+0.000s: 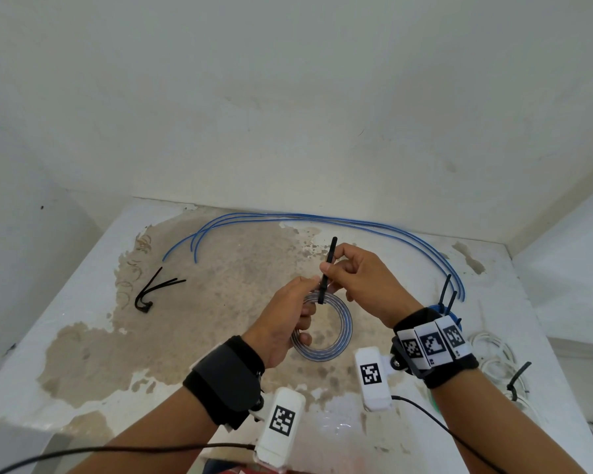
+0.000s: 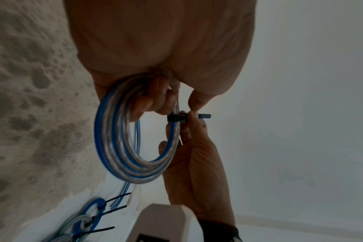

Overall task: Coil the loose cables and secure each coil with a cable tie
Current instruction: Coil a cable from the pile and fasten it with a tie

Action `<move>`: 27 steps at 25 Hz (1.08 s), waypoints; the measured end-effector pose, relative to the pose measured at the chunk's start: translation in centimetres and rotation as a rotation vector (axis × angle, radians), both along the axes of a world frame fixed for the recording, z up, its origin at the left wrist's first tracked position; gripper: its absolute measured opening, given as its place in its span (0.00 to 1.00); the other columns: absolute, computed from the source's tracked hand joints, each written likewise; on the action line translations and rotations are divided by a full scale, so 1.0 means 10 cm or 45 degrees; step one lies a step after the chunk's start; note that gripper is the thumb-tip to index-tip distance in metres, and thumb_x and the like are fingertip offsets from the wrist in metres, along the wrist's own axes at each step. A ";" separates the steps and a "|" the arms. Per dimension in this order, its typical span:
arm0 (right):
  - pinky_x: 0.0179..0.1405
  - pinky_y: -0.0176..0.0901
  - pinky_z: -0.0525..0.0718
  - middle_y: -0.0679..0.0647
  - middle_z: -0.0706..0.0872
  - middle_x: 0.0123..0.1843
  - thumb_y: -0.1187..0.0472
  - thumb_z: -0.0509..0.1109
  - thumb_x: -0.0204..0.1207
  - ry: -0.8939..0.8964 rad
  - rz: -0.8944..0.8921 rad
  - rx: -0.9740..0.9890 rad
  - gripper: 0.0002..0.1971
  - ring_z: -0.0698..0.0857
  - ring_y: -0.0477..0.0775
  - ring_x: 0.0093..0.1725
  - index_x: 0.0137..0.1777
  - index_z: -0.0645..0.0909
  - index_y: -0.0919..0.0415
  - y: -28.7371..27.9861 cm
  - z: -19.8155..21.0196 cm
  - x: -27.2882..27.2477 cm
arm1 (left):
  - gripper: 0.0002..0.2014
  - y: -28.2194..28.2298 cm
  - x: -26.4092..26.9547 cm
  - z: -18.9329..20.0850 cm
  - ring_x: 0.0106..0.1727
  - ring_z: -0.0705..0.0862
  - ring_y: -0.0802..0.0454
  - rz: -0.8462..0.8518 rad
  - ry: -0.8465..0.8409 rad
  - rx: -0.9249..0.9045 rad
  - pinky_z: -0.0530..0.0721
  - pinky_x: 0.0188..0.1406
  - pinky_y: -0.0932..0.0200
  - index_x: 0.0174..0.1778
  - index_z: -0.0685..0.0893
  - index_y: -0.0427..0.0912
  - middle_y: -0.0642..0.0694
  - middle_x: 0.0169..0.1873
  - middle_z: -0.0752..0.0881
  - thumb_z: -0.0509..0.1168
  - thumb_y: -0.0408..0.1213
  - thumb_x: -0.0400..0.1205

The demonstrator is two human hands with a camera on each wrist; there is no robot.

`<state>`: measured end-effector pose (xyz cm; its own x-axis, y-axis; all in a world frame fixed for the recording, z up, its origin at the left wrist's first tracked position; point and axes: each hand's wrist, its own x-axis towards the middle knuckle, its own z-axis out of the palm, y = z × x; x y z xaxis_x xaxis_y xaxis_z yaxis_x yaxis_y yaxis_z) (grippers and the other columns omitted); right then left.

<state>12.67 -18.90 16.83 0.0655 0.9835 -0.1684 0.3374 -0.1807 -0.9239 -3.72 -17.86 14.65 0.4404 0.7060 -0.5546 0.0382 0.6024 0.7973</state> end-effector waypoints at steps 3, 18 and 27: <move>0.34 0.41 0.78 0.53 0.93 0.37 0.56 0.71 0.85 -0.001 0.007 -0.009 0.06 0.93 0.51 0.40 0.51 0.81 0.58 0.00 -0.01 -0.01 | 0.11 0.01 0.00 0.00 0.22 0.60 0.58 0.000 0.048 0.020 0.64 0.23 0.61 0.53 0.79 0.48 0.57 0.24 0.66 0.62 0.52 0.85; 0.41 0.26 0.78 0.54 0.92 0.36 0.57 0.73 0.83 -0.110 -0.096 0.097 0.06 0.90 0.45 0.39 0.47 0.83 0.58 0.06 -0.10 -0.11 | 0.15 -0.02 0.03 -0.06 0.25 0.61 0.56 0.098 0.161 0.103 0.63 0.22 0.61 0.37 0.72 0.51 0.55 0.27 0.67 0.70 0.53 0.80; 0.47 0.37 0.83 0.53 0.92 0.37 0.58 0.74 0.82 -0.029 -0.193 0.095 0.05 0.91 0.47 0.39 0.46 0.83 0.58 0.10 -0.17 -0.14 | 0.14 -0.01 0.01 -0.09 0.25 0.60 0.56 0.058 0.149 0.112 0.62 0.22 0.61 0.38 0.71 0.51 0.56 0.27 0.67 0.67 0.50 0.83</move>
